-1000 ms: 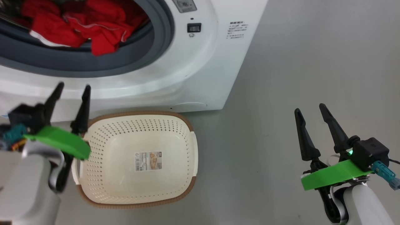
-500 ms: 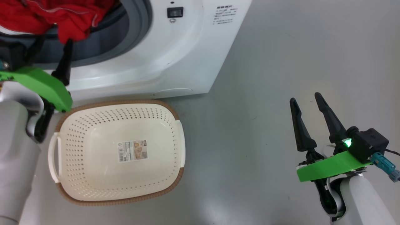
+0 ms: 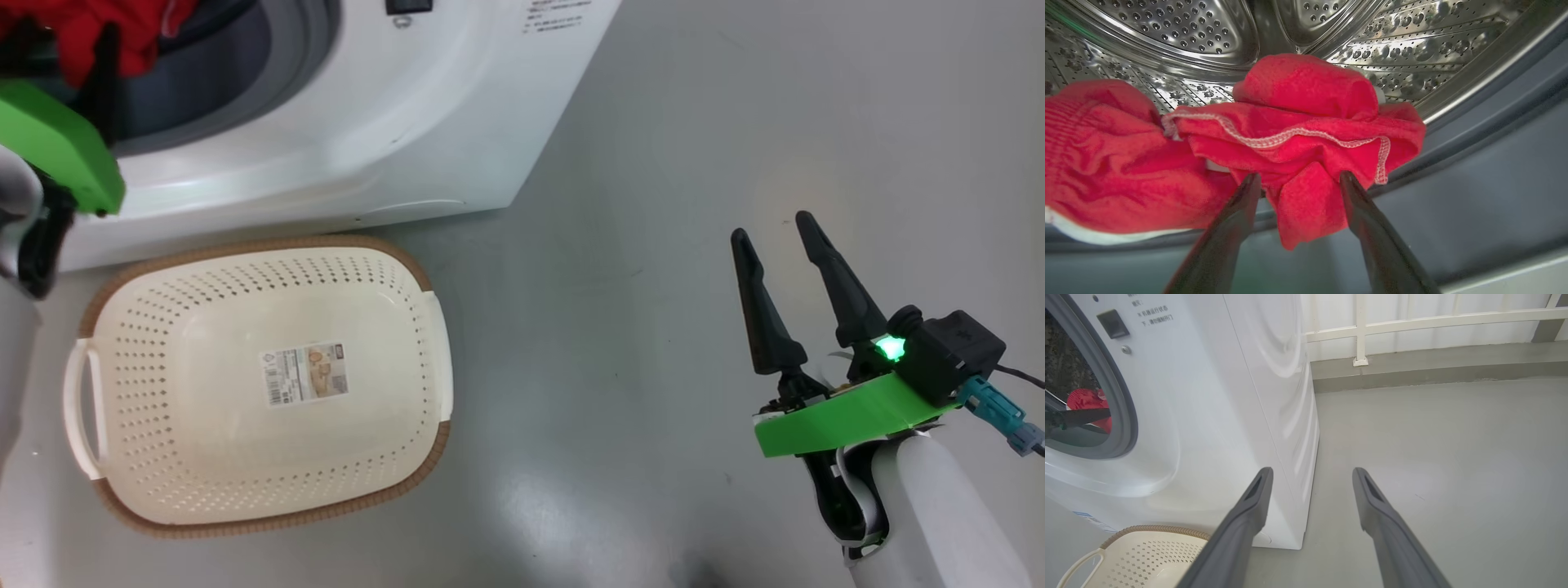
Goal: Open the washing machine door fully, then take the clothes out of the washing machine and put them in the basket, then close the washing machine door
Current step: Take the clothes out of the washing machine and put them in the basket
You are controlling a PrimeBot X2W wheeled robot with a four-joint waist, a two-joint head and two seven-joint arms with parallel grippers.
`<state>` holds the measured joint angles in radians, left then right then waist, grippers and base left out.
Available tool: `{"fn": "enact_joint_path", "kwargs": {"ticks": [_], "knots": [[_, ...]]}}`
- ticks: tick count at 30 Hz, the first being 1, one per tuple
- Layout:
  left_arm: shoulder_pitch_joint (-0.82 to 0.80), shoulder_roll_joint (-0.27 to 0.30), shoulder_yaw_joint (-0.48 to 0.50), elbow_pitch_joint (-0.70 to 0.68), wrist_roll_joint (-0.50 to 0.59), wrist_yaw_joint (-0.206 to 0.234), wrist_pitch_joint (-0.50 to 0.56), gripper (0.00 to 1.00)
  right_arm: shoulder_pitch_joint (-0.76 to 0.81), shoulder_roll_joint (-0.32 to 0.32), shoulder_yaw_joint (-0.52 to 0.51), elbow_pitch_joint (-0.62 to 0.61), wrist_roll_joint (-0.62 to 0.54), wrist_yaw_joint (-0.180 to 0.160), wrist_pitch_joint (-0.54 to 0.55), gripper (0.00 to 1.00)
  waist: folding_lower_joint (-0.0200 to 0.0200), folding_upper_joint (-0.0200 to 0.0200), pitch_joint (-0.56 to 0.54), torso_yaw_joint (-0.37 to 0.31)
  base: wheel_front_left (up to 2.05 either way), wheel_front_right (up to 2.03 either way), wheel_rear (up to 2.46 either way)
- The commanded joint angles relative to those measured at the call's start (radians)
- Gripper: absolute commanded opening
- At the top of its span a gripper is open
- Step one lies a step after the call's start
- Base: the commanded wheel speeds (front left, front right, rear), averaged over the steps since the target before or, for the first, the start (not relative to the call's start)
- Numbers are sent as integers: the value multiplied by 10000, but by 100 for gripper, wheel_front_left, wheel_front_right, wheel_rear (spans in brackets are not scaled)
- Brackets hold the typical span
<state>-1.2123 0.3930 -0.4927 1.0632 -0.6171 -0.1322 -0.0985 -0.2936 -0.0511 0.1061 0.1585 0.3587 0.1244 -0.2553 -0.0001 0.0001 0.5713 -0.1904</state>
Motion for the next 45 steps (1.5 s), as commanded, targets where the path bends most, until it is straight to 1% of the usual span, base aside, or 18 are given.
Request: {"fn": "enact_joint_path", "kwargs": {"ticks": [1, 13, 16, 17, 21, 26, 29, 32, 34, 38, 43, 44, 45], "knots": [[-301, 529, 107, -47, -126, 15, -13, 100, 11, 8, 208, -260, 113, 63, -65, 100, 1, -1, 158, -151, 0, 0, 0], [-840, 733, -633, 441, -867, 15, 107, 100, -107, 8, 259, -338, 311, 63, -65, 100, 1, -1, 421, -449, 0, 0, 0], [-870, 754, -853, 456, -1017, 15, 36, 18, -113, 8, 223, -337, 324, 63, -65, 100, 1, -1, 401, -459, 0, 0, 0], [-866, 747, -933, 446, -1071, 15, 6, 0, -113, 8, 211, -334, 323, 63, -65, 100, 1, -1, 390, -455, 0, 0, 0], [-789, 699, -1173, 377, -1353, 15, -291, 0, -81, 8, 168, -320, 281, 63, -65, 100, 1, -1, 281, -391, 0, 0, 0], [-580, 643, -1372, 261, -1665, 15, -1051, 0, -36, 9, 105, -292, 179, 63, -65, 100, 1, -1, 21, -233, 0, 0, 0], [-352, 617, -1342, 151, -1867, 15, -1442, 0, 5, 9, 80, -257, 112, 63, -65, 100, 1, -1, -202, -120, 0, 0, 0], [-65, 642, -1210, -70, -1930, 15, -1607, 0, 65, 9, 43, -217, 50, 63, -65, 100, 1, -1, -438, 6, 0, 0, 0], [101, 741, -803, -544, -1811, 16, -1624, 0, 116, 9, 17, -204, 6, 63, -65, 100, 1, -1, -578, 98, 0, 0, 0], [886, 790, 421, -1750, -1208, 119, -1629, 0, 190, 9, -47, -159, -79, 63, -65, 100, 1, -1, -834, 273, 0, 0, 0], [2070, 531, 1897, -3074, -170, 160, -1631, 0, 339, 9, -108, -85, -169, 63, -65, 100, 1, -1, -1160, 450, 0, 0, 0], [2070, 531, 1897, -3074, -170, 160, -1631, 0, 339, 9, -108, -85, -169, 63, -65, 100, 1, -1, -1160, 450, 0, 0, 0], [2274, 457, 2179, -3323, 37, 156, -1631, 0, 374, 9, -119, -77, -183, 63, -65, 100, 1, -1, -1218, 481, 0, 0, 0]]}}
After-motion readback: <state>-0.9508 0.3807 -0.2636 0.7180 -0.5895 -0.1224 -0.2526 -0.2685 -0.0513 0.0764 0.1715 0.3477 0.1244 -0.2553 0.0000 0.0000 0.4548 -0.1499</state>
